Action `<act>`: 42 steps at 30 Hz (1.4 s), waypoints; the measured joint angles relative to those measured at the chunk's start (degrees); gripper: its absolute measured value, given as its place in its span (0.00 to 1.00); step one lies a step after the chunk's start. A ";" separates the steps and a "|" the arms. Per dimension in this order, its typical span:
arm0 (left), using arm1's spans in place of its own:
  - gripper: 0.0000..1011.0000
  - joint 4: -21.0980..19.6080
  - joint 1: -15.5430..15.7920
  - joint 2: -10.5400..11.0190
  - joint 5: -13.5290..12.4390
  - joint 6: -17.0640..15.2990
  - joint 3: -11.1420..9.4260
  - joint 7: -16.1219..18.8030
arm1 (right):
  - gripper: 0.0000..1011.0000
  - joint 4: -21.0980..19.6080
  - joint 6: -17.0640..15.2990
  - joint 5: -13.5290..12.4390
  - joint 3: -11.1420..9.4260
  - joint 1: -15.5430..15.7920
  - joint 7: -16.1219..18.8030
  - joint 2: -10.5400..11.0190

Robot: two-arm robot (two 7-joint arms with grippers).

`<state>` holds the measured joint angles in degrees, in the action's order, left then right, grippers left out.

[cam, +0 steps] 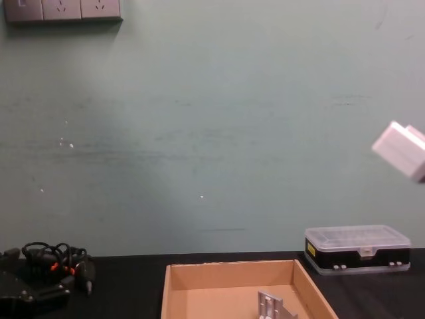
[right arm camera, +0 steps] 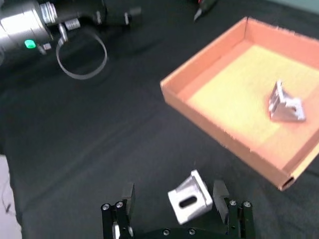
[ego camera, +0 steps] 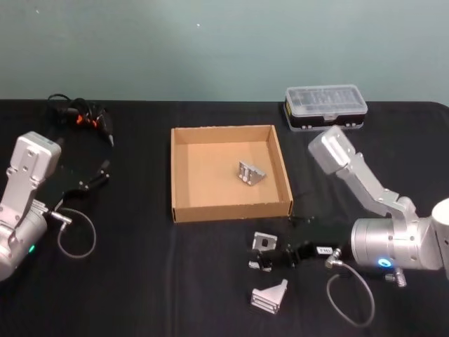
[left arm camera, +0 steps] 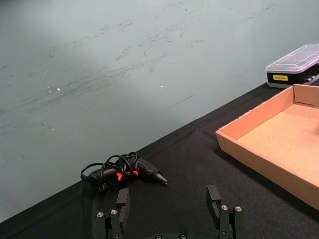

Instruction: Use one hand to pick up the angle iron from the table and place it into the box.

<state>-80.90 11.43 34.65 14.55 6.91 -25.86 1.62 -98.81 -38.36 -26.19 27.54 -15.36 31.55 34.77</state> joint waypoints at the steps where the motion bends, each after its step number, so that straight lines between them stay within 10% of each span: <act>1: 1.00 0.00 0.00 0.00 0.00 0.00 0.00 0.00 | 0.99 0.14 -0.20 0.13 0.38 -0.23 0.06 0.21; 42: 1.00 0.00 0.00 0.00 0.00 0.00 0.00 0.00 | 0.99 8.19 1.43 0.74 5.63 -4.94 -4.82 -2.66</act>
<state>-80.90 11.43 34.64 14.55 6.91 -25.86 1.62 -90.61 -36.93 -25.44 33.17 -20.30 26.73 32.11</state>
